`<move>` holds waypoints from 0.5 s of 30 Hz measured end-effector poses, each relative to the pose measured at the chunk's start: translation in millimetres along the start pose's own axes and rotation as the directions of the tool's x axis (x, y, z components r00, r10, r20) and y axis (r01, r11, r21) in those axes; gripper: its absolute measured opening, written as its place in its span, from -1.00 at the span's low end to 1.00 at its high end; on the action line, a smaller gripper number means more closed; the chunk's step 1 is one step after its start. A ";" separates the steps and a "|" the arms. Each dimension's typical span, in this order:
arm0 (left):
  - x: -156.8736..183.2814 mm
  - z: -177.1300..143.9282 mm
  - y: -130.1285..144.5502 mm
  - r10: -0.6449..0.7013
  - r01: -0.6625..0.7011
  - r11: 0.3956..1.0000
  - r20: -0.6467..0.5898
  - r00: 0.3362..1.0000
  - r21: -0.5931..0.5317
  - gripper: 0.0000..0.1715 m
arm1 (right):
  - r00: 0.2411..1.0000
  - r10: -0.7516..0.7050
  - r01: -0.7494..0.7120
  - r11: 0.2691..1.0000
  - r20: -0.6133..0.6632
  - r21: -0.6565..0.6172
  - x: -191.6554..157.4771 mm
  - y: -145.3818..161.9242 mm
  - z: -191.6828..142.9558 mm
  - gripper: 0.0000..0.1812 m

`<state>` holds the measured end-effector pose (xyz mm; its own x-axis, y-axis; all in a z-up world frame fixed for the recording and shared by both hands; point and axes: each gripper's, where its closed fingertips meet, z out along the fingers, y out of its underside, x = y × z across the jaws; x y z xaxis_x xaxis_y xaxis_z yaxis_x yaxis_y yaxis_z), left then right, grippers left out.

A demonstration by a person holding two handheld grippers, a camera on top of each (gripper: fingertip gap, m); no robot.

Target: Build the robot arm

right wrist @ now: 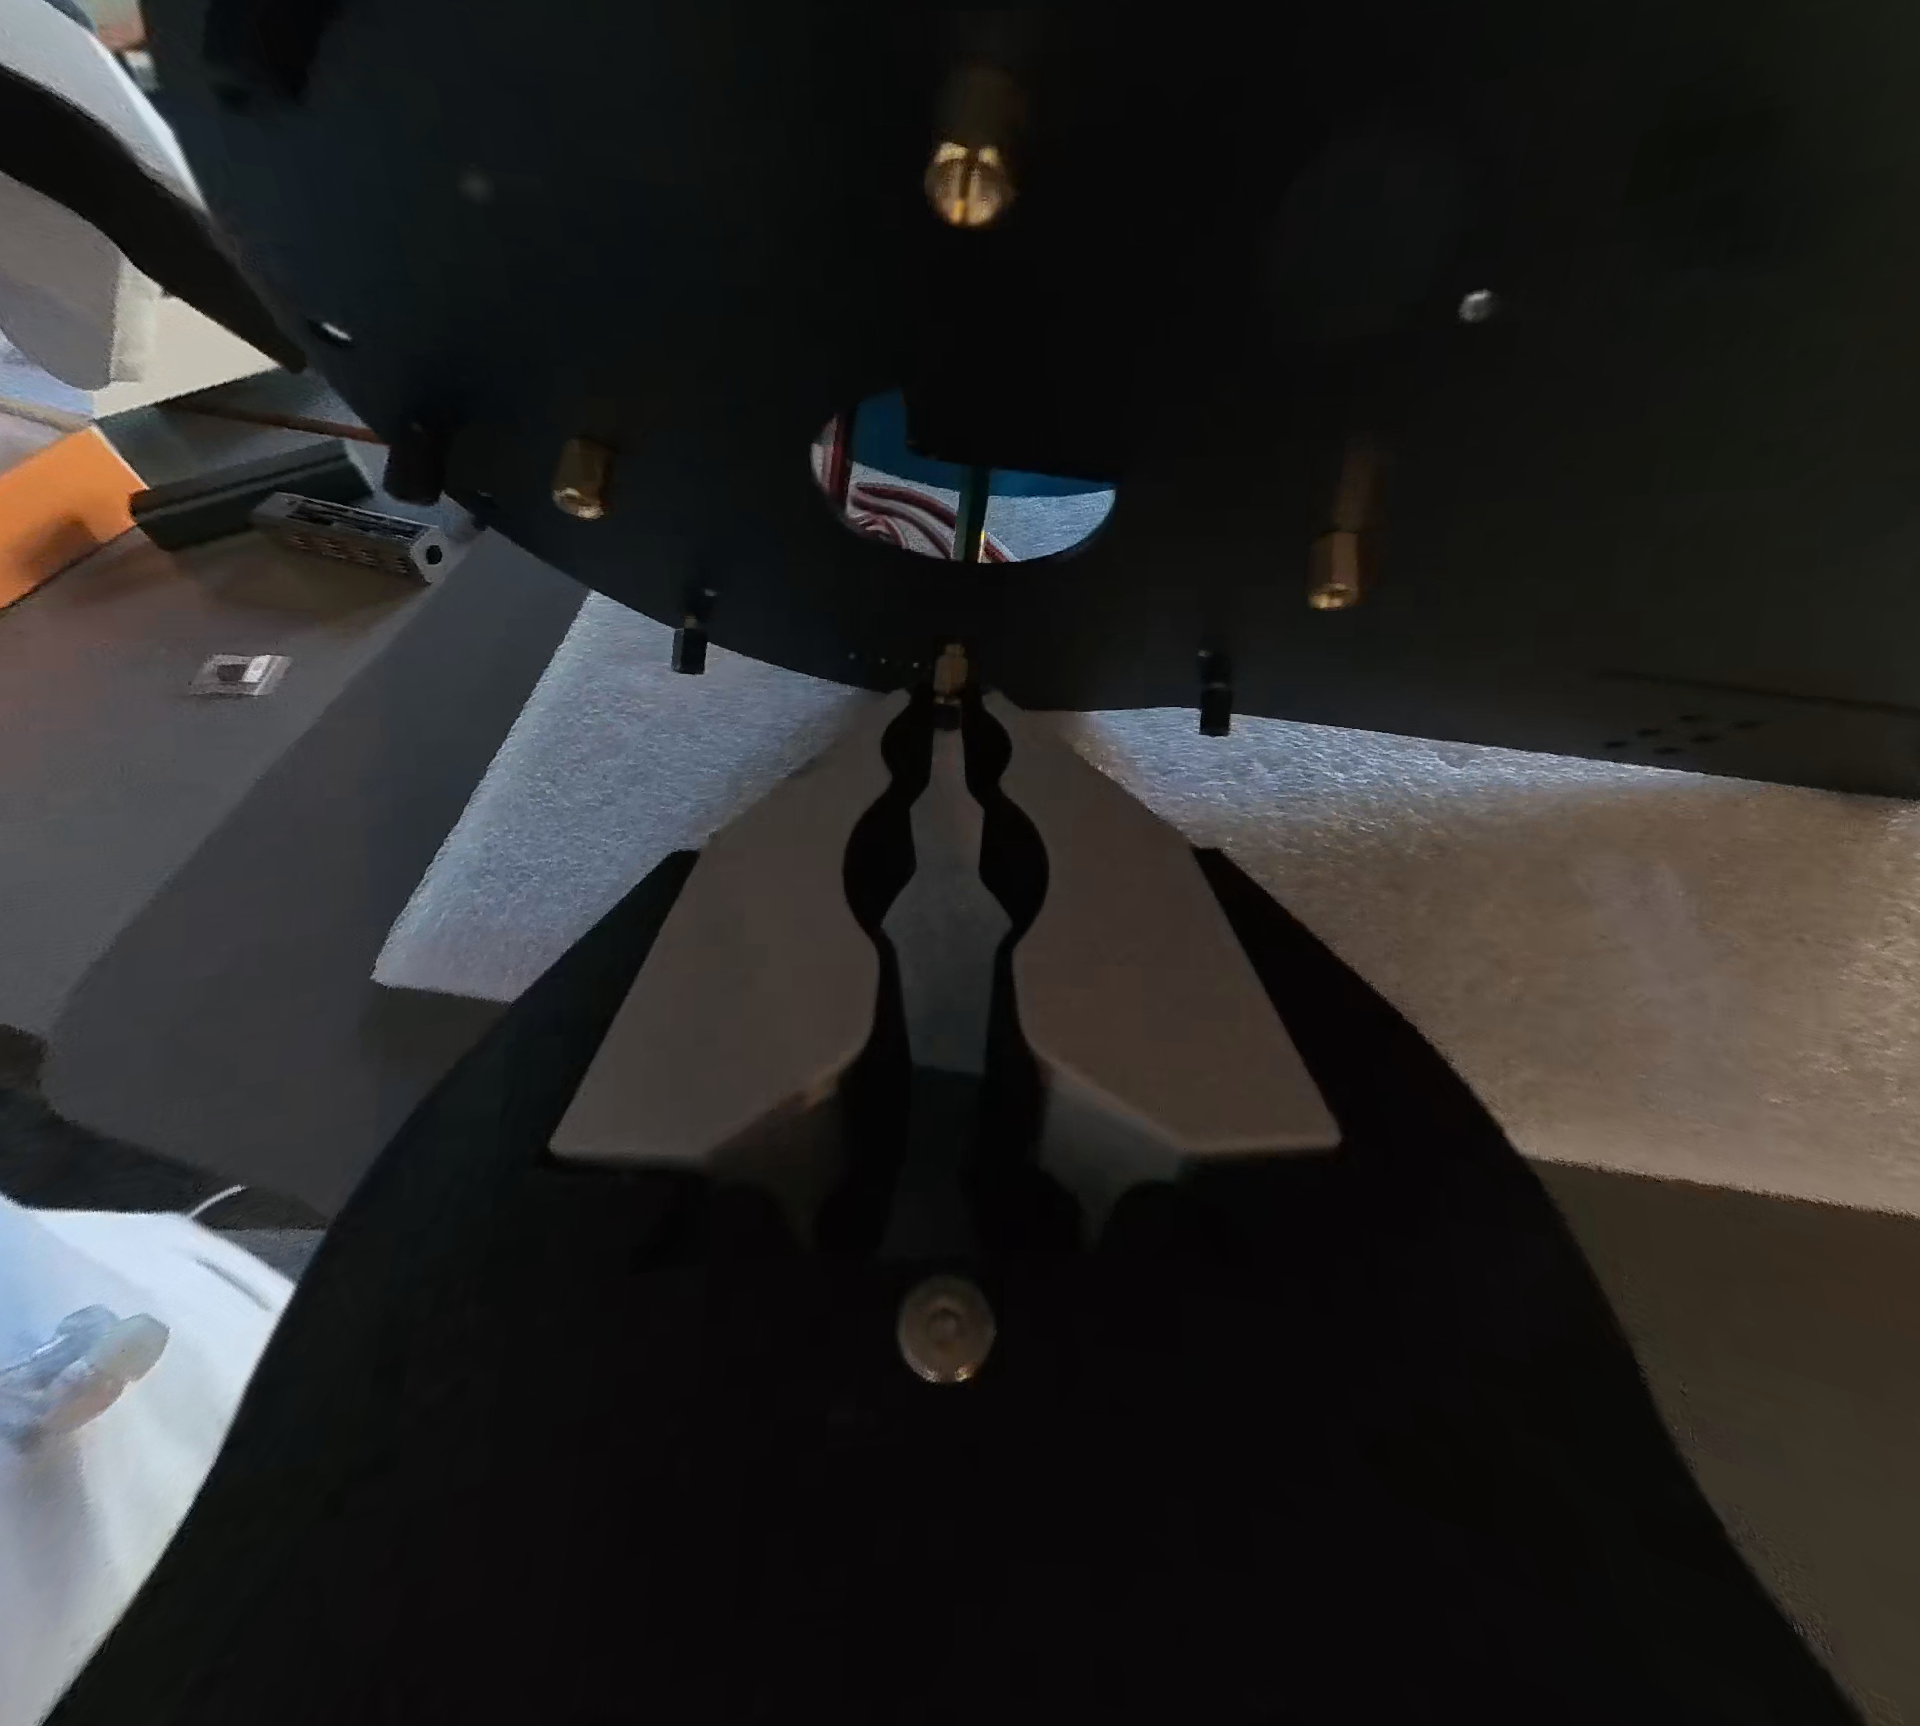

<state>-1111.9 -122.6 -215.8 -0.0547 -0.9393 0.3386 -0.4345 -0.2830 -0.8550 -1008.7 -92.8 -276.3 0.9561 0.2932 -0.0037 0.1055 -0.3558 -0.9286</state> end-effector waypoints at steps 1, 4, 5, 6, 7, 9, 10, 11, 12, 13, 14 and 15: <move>0.1 0.0 -0.1 0.001 -0.001 1.000 -0.001 1.000 0.000 -0.56 | 1.000 0.001 -0.001 1.000 0.007 -0.005 -0.1 0.0 0.0 -0.96; 0.4 -0.4 -0.5 0.002 -0.002 1.000 -0.001 1.000 0.001 -0.56 | 0.999 -0.037 0.037 0.999 -0.005 -0.020 -0.1 -0.4 0.2 -0.97; 0.2 -0.6 -0.2 0.002 -0.002 1.000 -0.001 1.000 0.000 -0.56 | 0.998 -0.054 0.054 0.998 -0.013 -0.026 -0.4 -0.6 0.2 -0.96; 0.0 -0.9 0.0 0.001 -0.001 1.000 0.000 1.000 0.000 -0.56 | 0.997 -0.070 0.070 0.997 -0.020 -0.032 -0.5 -0.5 0.2 -0.97; -0.2 -1.1 0.4 0.000 0.000 1.000 0.000 1.000 0.000 -0.56 | 0.997 -0.080 0.079 0.996 -0.022 -0.036 -0.9 -0.6 0.3 -0.97; -0.4 -1.3 1.1 -0.003 0.003 1.000 0.000 1.000 0.000 -0.56 | 0.997 -0.079 0.078 0.996 -0.016 -0.040 -1.2 -0.4 0.3 -0.97; -0.4 -1.4 1.5 -0.004 0.004 1.000 0.000 1.000 0.000 -0.56 | 0.998 -0.068 0.068 0.997 -0.007 -0.042 -1.4 -0.3 0.3 -0.97; -0.3 -1.4 1.7 -0.005 0.005 1.000 0.000 1.000 0.000 -0.56 | 0.999 -0.054 0.054 0.998 0.003 -0.043 -1.6 -0.3 0.3 -0.97; -0.1 -1.5 1.8 -0.005 0.005 1.000 0.000 1.000 0.000 -0.56 | 0.999 -0.043 0.043 0.998 0.014 -0.045 -1.6 0.0 0.3 -0.97; 0.0 -1.6 1.8 -0.005 0.005 1.000 -0.001 1.000 0.000 -0.56 | 0.999 -0.035 0.036 0.998 0.024 -0.048 -1.7 0.0 0.3 -0.96; 0.1 -1.8 1.8 -0.004 0.004 1.000 -0.001 1.000 -0.001 -0.56 | 0.999 -0.033 0.034 0.998 0.031 -0.052 -1.9 0.0 0.2 -0.96; 0.2 -1.9 1.7 -0.003 0.003 1.000 0.000 1.000 -0.001 -0.56 | 0.999 -0.034 0.036 0.998 0.037 -0.054 -2.0 0.1 0.3 -0.96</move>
<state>-1114.4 -122.8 -216.5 -0.0537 -0.9384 0.3413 -0.4358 -0.2855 -0.8536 -1010.8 -93.1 -276.5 0.9410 0.3381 0.0138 0.1544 -0.3925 -0.9067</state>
